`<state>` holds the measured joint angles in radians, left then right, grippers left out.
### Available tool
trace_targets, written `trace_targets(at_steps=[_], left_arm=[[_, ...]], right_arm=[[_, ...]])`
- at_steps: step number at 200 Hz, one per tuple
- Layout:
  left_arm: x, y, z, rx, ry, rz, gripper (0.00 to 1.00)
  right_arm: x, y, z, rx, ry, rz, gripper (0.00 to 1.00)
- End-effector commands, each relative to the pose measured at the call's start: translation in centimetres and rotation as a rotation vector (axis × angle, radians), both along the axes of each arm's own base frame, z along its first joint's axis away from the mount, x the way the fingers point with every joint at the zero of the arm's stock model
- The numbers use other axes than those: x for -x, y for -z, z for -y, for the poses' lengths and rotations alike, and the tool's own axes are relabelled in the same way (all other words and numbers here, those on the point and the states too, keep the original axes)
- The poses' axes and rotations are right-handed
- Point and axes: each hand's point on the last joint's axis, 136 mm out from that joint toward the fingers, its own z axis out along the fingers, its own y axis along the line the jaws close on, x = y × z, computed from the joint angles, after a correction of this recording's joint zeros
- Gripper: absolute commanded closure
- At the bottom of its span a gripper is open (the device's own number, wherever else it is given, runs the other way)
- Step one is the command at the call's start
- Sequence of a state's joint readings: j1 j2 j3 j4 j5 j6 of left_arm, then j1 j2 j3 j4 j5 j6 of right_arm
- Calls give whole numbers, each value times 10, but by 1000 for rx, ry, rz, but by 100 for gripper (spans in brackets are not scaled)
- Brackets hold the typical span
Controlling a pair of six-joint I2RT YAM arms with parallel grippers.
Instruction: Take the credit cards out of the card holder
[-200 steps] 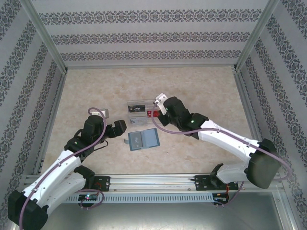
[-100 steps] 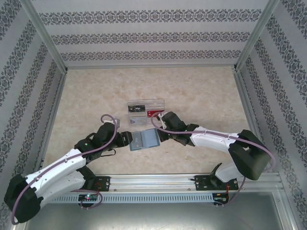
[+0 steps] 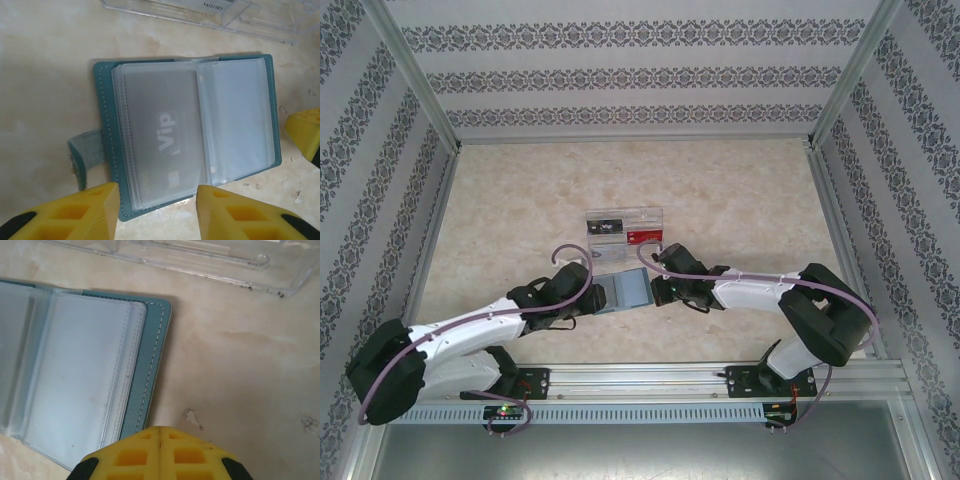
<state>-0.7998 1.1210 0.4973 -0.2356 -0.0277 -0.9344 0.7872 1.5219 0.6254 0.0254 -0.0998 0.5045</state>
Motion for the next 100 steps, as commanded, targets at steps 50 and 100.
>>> trace_targets(at_steps=[50,100], left_arm=[[-13,2,21,17,-4,15,59],[-13,15,11,-62,-25,-15,59]], right_arm=[[5,13,-11,-56,7,-79,100],[5,14,-13,-61,3,-82,100]])
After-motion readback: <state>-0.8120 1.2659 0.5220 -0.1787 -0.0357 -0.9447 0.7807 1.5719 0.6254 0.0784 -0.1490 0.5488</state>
